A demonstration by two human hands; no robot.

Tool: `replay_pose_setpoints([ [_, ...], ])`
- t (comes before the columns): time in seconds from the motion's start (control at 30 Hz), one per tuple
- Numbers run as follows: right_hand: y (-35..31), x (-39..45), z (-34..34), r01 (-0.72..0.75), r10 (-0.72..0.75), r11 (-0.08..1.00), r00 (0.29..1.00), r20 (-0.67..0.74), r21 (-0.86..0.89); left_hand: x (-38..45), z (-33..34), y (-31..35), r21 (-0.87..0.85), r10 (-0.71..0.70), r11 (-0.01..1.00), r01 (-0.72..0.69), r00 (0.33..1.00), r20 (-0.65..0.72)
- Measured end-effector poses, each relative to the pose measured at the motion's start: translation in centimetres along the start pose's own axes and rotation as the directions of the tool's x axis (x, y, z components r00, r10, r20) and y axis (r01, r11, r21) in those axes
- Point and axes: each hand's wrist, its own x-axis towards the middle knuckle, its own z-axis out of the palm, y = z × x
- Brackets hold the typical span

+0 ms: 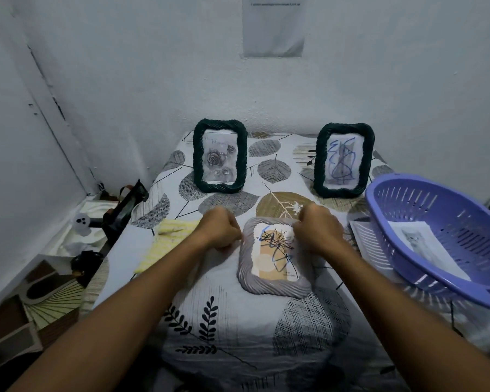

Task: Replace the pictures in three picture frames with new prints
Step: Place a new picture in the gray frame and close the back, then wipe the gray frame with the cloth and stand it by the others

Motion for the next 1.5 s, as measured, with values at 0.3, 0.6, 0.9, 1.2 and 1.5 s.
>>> replay_pose_setpoints([
  [0.3, -12.1, -3.4, 3.3, -0.153, -0.187, 0.775, 0.871, 0.454, 0.613, -2.6, -7.8, -9.4, 0.049, -0.013, 0.998, 0.033, 0.934, -0.357],
  [0.6, -15.6, -4.2, 6.3, -0.315, -0.042, 0.746, 0.857, 0.513, 0.587, -2.8, -7.4, -13.4, -0.045, -0.115, 0.993, 0.106, 0.92, -0.375],
  [0.9, -14.7, -2.8, 1.9, -0.598, -0.139, 0.059, 0.788, 0.599, 0.8, -2.0, -7.2, -11.4, -0.119, -0.032, 0.993, -0.015, 0.921, -0.389],
  [1.2, -3.5, 0.5, -4.9, -0.462, 0.082, -0.066, 0.881, 0.467, 0.884, -1.1, -0.6, -4.4, 0.103, 0.43, 0.899, -0.425, 0.902, -0.033],
  [1.5, -0.5, 0.0, 0.2, 0.412, -0.386, 0.897, 0.907, -0.17, 0.161, -0.3, 3.5, -4.7, 0.333, 0.539, 0.765, -0.551, 0.831, 0.137],
])
